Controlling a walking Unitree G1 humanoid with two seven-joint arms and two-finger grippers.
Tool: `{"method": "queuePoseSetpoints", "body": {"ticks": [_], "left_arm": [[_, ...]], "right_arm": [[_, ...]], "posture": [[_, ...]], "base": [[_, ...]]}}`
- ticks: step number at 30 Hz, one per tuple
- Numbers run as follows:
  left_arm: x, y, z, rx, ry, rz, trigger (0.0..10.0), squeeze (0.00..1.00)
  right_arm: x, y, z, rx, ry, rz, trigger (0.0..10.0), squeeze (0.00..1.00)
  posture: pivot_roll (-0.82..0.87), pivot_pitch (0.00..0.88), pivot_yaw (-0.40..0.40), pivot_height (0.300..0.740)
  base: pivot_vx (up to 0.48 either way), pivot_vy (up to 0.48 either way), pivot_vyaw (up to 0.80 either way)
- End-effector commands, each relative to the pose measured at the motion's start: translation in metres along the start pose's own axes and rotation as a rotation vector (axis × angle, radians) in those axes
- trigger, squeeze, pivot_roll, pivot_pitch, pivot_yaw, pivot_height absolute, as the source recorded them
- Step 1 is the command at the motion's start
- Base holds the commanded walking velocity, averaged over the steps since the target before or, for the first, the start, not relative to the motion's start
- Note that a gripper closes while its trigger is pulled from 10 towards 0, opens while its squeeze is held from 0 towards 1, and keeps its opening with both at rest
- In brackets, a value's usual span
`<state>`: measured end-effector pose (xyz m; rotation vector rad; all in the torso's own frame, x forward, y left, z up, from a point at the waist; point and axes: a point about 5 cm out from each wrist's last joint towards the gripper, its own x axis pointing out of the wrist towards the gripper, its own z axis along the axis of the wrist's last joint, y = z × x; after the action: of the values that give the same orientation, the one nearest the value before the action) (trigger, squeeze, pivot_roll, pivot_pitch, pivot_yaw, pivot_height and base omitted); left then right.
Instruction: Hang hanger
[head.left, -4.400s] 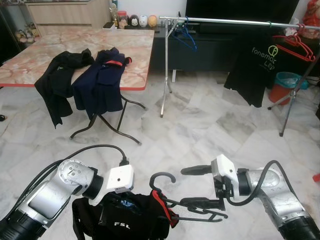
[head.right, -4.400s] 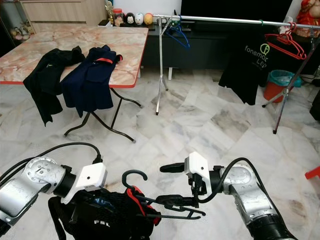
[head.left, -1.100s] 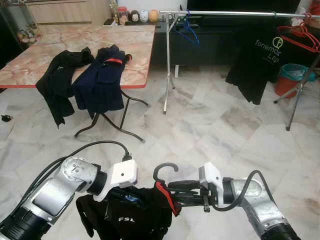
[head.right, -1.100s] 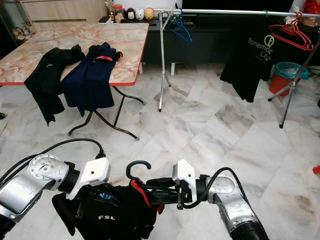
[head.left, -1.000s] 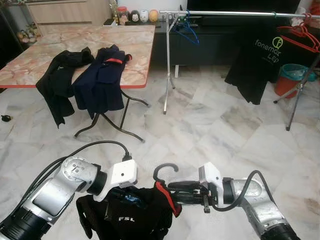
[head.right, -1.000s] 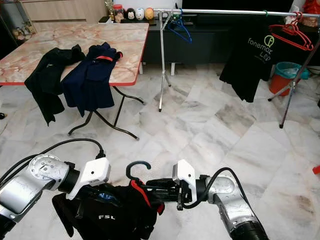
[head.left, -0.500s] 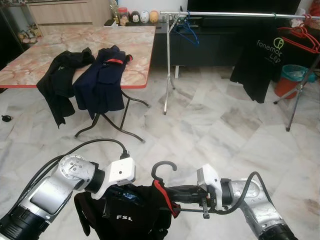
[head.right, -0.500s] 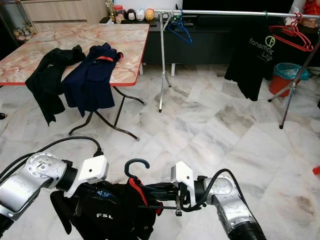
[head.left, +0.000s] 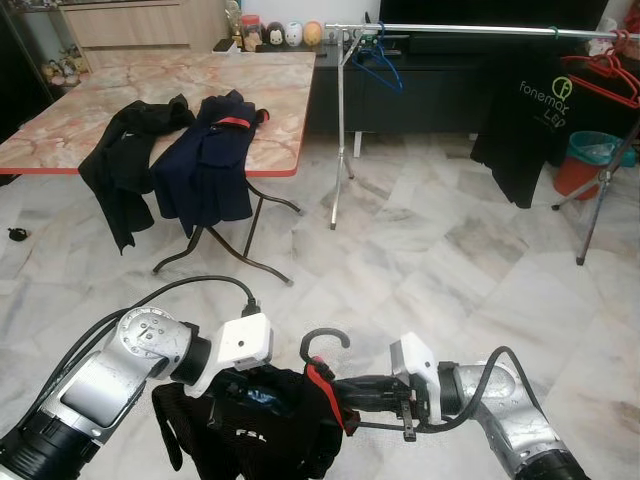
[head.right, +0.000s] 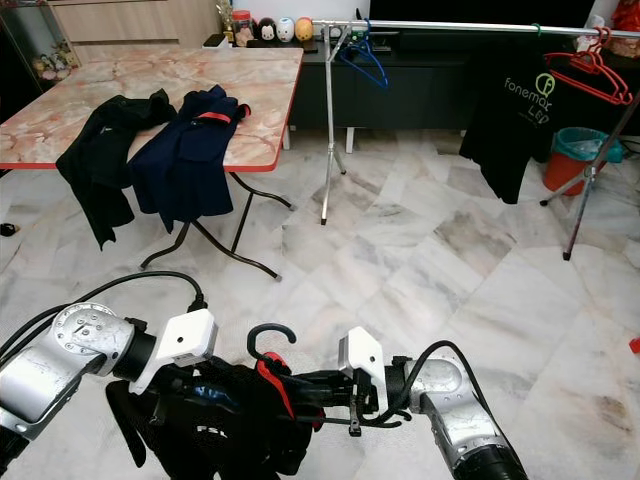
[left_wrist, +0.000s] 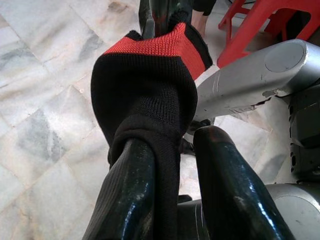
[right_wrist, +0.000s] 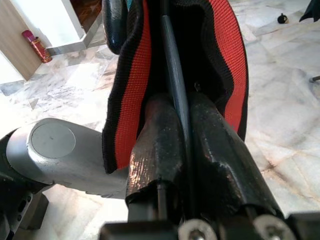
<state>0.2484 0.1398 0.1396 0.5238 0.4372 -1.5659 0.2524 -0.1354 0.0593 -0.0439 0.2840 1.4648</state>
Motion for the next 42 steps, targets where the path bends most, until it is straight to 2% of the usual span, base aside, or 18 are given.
{"method": "queuePoseSetpoints", "body": {"ticks": [1,9,10,14,17,19,22,23,24,25,26,27,28,29,33,34,38,42], "left_arm": [[-0.002,0.002,0.014,0.063,-0.049,-0.018,10.0,1.0],[-0.01,0.007,0.014,0.055,-0.056,0.02,10.0,1.0],[-0.014,0.012,0.014,0.055,-0.06,0.071,10.0,1.0],[-0.016,0.021,0.017,0.066,-0.075,0.136,10.0,1.0],[-0.016,0.026,0.019,0.079,-0.089,0.18,10.0,1.0],[-0.014,0.035,0.022,0.109,-0.109,0.27,10.0,1.0],[-0.012,0.038,0.023,0.125,-0.125,0.314,10.0,1.0],[-0.012,0.042,0.025,0.136,-0.139,0.368,10.0,1.0],[-0.012,0.045,0.026,0.135,-0.154,0.418,10.0,0.83],[-0.013,0.048,0.027,0.131,-0.166,0.454,10.0,0.57],[-0.013,0.05,0.027,0.127,-0.174,0.475,10.0,0.57],[-0.017,0.055,0.029,0.136,-0.189,0.545,10.0,0.0],[-0.017,0.055,0.029,0.136,-0.189,0.545,10.0,0.0],[-0.022,0.06,0.029,0.129,-0.207,0.623,10.0,0.0],[-0.033,0.07,0.028,0.116,-0.246,0.801,10.0,0.0],[-0.033,0.07,0.028,0.116,-0.246,0.801,10.0,0.0],[-0.041,0.077,0.03,0.105,-0.28,0.931,10.0,0.0],[-0.051,0.087,0.031,0.07,-0.309,1.098,10.0,0.0]], "right_arm": [[-0.001,-0.005,0.003,-0.013,-0.006,-0.051,0.0,0.0],[-0.002,-0.009,0.0,-0.02,0.007,-0.101,0.0,0.0],[-0.003,-0.01,0.0,-0.016,-0.013,-0.131,0.0,0.0],[-0.001,-0.008,-0.001,-0.009,-0.02,-0.132,0.0,0.0],[-0.001,-0.008,-0.002,-0.007,-0.021,-0.137,0.0,0.0],[-0.001,-0.009,-0.002,-0.003,-0.033,-0.16,0.0,0.0],[0.0,-0.009,-0.002,-0.002,-0.04,-0.169,0.0,0.0],[0.0,-0.009,-0.001,-0.004,-0.048,-0.185,0.0,0.0],[-0.001,-0.01,-0.001,-0.007,-0.053,-0.205,0.0,0.0],[-0.002,-0.011,0.0,-0.008,-0.058,-0.223,0.0,0.0],[-0.002,-0.012,0.0,-0.008,-0.062,-0.235,0.0,0.0],[-0.004,-0.015,0.001,-0.016,-0.072,-0.283,0.0,0.0],[-0.004,-0.015,0.001,-0.016,-0.072,-0.283,0.0,0.0],[-0.007,-0.021,0.002,-0.026,-0.083,-0.348,0.0,0.0],[-0.012,-0.03,0.004,-0.04,-0.103,-0.484,0.0,0.0],[-0.012,-0.03,0.004,-0.04,-0.103,-0.484,0.0,0.0],[-0.014,-0.036,0.007,-0.059,-0.115,-0.578,0.0,0.0],[-0.026,-0.05,0.013,-0.085,-0.143,-0.791,0.0,0.0]], "posture": [[0.12,0.0,0.035,0.74],[0.12,0.0,0.034,0.74],[0.12,0.0,0.035,0.74],[0.13,0.0,0.034,0.74],[0.12,0.0,0.034,0.74],[0.12,0.0,0.032,0.74],[0.12,0.0,0.031,0.74],[0.12,0.0,0.031,0.74],[0.12,0.0,0.031,0.74],[0.12,0.0,0.029,0.74],[0.12,0.0,0.029,0.74],[0.12,0.0,0.028,0.74],[0.12,0.0,0.028,0.74],[0.12,0.0,0.025,0.74],[0.12,0.0,0.021,0.74],[0.12,0.0,0.021,0.74],[0.12,0.0,0.016,0.74],[0.11,0.0,0.011,0.74]], "base": [[0.0,0.0,0.0],[0.0,0.0,0.0],[0.0,0.0,0.0],[0.0,0.0,0.0],[0.0,0.0,0.0],[0.0,0.0,0.0],[0.0,0.0,0.0],[0.0,0.0,0.0],[0.0,0.0,0.0],[0.0,0.0,0.0],[0.0,0.0,0.0],[0.0,0.0,0.0],[0.0,0.0,0.0],[0.0,0.0,0.0],[0.0,0.0,0.0],[0.0,0.0,0.0],[0.0,0.0,0.0],[0.0,0.0,0.0]]}}
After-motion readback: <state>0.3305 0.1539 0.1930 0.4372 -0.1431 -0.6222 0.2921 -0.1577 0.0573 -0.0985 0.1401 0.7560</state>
